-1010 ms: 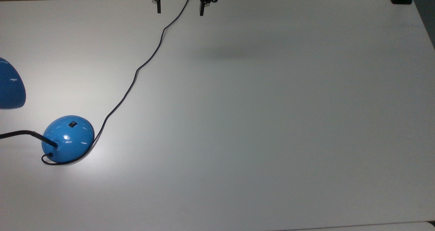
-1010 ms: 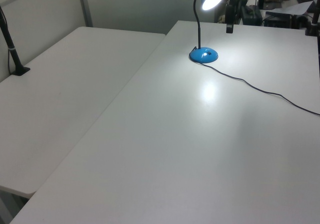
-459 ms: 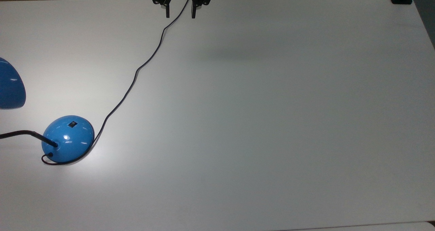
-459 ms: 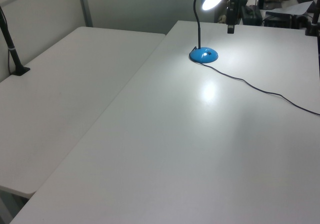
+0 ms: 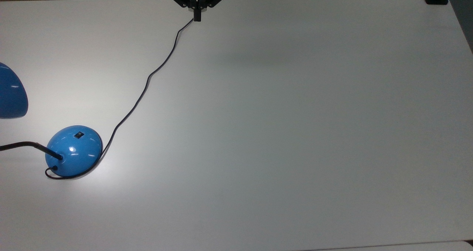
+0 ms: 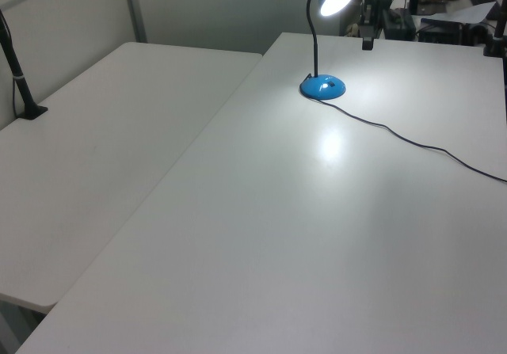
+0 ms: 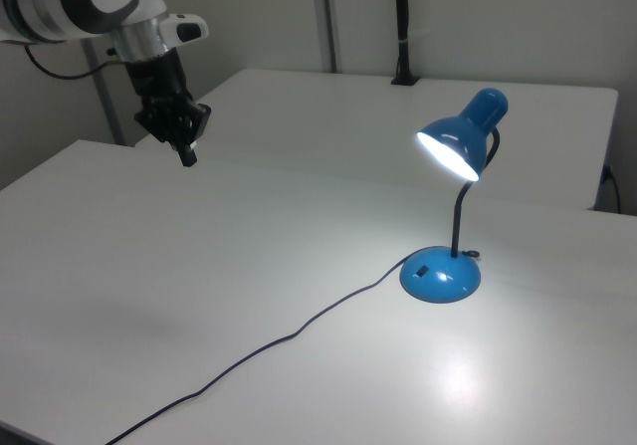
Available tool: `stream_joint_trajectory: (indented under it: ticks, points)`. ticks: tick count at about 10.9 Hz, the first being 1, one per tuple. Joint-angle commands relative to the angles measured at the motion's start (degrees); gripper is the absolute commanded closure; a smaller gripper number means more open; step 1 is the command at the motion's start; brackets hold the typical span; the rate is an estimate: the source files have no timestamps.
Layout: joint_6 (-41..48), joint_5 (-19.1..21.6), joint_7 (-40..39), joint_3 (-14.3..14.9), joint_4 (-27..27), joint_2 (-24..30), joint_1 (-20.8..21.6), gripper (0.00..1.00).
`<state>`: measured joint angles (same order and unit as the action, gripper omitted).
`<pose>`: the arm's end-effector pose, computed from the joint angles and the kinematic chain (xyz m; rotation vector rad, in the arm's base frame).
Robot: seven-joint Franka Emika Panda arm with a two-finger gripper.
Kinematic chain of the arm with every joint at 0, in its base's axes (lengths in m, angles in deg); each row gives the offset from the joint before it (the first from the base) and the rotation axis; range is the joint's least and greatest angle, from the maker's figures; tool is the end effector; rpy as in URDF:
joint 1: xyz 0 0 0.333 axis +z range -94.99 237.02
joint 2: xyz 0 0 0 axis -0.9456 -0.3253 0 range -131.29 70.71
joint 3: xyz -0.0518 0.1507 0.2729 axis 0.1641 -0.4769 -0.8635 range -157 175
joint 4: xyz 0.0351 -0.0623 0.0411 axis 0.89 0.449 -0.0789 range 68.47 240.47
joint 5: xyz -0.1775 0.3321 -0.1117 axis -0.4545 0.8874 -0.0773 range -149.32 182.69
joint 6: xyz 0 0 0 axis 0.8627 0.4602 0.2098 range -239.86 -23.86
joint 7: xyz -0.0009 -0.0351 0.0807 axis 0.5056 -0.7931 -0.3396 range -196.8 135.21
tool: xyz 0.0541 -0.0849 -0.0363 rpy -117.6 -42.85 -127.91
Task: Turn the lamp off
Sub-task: 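Move the gripper toward the blue lamp's round base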
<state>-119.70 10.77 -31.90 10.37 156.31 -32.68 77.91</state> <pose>0.5722 0.0454 0.5937 3.0321 0.1878 0.0221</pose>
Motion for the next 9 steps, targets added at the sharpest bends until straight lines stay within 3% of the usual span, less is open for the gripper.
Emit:
stream_joint_trajectory:
  ticks: [1,4,7,9]
  points:
    - [0.54,2.04,-0.74,0.65,0.44,0.11,-4.40,1.00]
    - [-4.45,2.05,-0.31,0.65,2.62,-2.44,-10.91,1.00]
    - [-20.86,2.57,3.03,0.65,12.72,-2.62,-18.03,1.00]
    - [-28.43,4.85,3.39,0.65,13.54,-6.46,-22.07,1.00]
